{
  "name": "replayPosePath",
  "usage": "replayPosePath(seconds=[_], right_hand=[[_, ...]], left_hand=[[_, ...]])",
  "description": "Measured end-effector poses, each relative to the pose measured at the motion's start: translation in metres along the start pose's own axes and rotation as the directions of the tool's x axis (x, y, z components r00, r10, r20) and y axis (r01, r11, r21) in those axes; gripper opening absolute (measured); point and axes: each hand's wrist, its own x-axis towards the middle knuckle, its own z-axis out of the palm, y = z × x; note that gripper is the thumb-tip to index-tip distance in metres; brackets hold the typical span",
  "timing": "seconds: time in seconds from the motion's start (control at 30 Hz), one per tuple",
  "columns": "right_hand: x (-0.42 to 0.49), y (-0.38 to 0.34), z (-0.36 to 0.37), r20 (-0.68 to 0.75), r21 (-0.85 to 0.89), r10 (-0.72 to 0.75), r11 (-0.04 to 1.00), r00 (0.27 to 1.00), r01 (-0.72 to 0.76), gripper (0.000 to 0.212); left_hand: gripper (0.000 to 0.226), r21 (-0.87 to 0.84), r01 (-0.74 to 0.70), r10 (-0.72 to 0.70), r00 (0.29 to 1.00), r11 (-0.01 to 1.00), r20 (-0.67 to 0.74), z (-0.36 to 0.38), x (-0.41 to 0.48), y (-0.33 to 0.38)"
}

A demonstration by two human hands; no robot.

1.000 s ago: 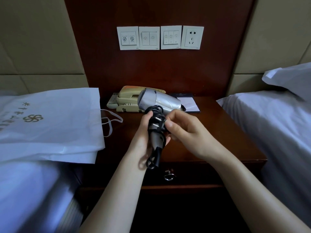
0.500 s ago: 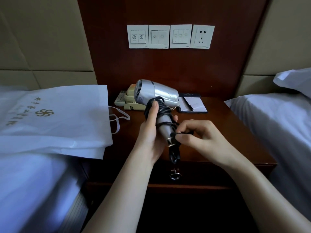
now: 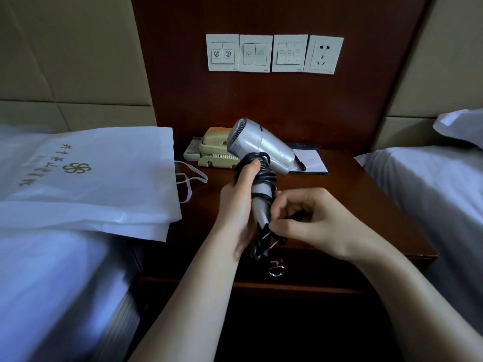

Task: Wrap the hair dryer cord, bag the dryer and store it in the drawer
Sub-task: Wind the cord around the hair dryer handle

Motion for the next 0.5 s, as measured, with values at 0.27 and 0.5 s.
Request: replayPosePath(seconds=[0.27, 0.5], right_hand=[[0.001, 0.003, 0.015, -0.255, -0.15, 0.041, 0.985, 0.966, -0.081, 0.025], [0.005, 0.012, 0.029, -0.504, -0.037, 0.007, 0.999, 0.864, -0.03, 0.03]], left_hand=[[0.026, 0.184, -0.095, 0.124, 0.981, 0.978, -0.152, 0.014, -0.005, 0.001], [0.046, 0.127, 0.059, -0.039, 0.987, 0.99, -0.157, 0.011, -0.004, 0.005]])
